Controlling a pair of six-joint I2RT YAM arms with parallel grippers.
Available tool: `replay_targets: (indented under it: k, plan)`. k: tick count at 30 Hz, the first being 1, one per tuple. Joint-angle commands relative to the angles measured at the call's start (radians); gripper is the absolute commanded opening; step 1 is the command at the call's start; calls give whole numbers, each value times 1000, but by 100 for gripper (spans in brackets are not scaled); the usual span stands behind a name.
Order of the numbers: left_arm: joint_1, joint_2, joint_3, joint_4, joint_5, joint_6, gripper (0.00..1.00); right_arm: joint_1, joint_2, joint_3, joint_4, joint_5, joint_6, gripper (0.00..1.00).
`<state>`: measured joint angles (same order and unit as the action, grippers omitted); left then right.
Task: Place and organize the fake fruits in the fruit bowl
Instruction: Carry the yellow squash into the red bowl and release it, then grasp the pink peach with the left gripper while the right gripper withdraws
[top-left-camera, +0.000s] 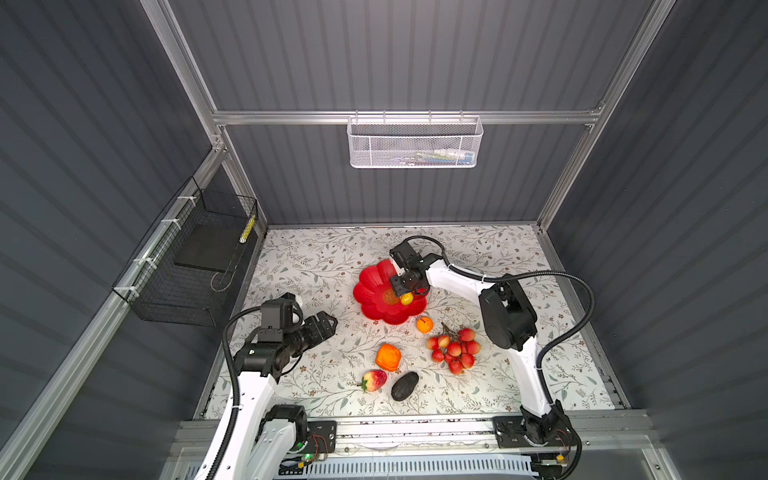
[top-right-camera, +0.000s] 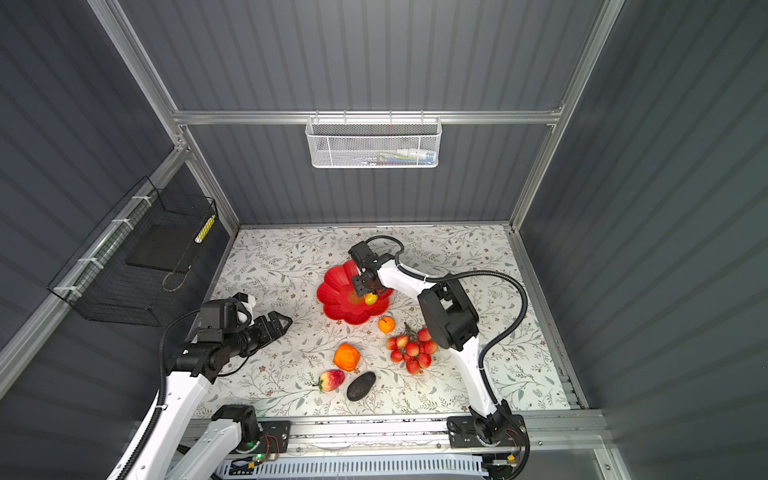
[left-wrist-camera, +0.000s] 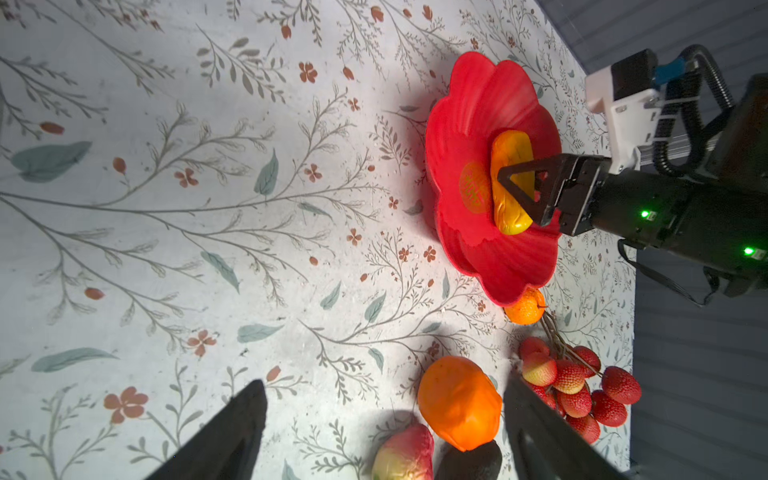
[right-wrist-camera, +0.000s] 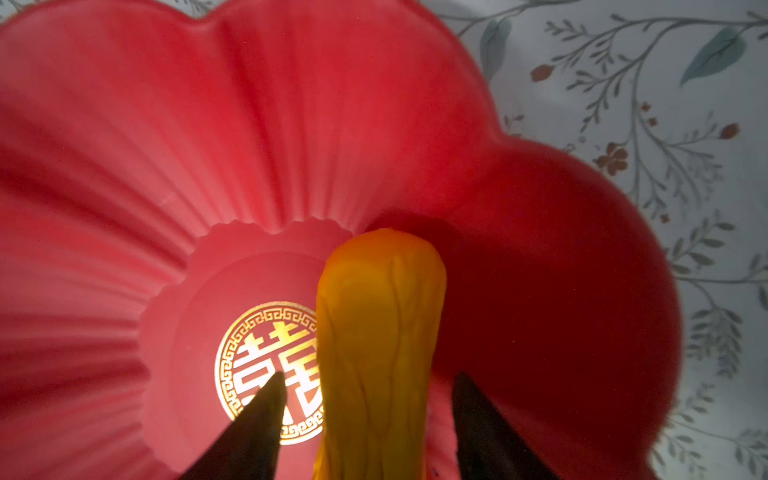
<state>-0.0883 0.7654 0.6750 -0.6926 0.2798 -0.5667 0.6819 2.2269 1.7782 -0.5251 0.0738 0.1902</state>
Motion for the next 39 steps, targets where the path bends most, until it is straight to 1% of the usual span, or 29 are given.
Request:
replay_targets:
  k: [1,3,5,8,11,13,17,21,28,32,37,39]
  plan:
    - [-31,7,-15,9,76,-44,90,-15,-152,-31,33,-5,29,72]
    - [-88,22,-28,36,58,-69,90,-27,-249,-101,102,-21,52,77]
    - [-187,47,-36,58,-22,-97,90,-33,-362,-200,204,-24,72,82]
    - [-320,83,-53,76,-81,-138,89,-37,-497,-318,305,-5,99,88]
    - [-426,71,-74,38,-144,-166,89,-42,-601,-413,365,23,117,95]
    - [-477,52,-97,24,-155,-190,88,-45,-664,-486,417,34,125,99]
    - [-585,9,-157,39,-164,-244,88,-60,-759,-608,507,67,143,99]
    - [-691,24,-179,73,-193,-244,88,-80,-791,-646,512,90,151,99]
    - [-805,201,-178,183,-201,-218,88,-99,-804,-667,504,88,159,99]
    - [-835,279,-188,230,-212,-227,86,-105,-810,-682,502,89,169,99]
    - [-841,312,-197,259,-212,-226,75,-113,-809,-694,506,84,180,99]
    - [-841,321,-202,269,-203,-224,68,-115,-809,-697,507,85,181,99]
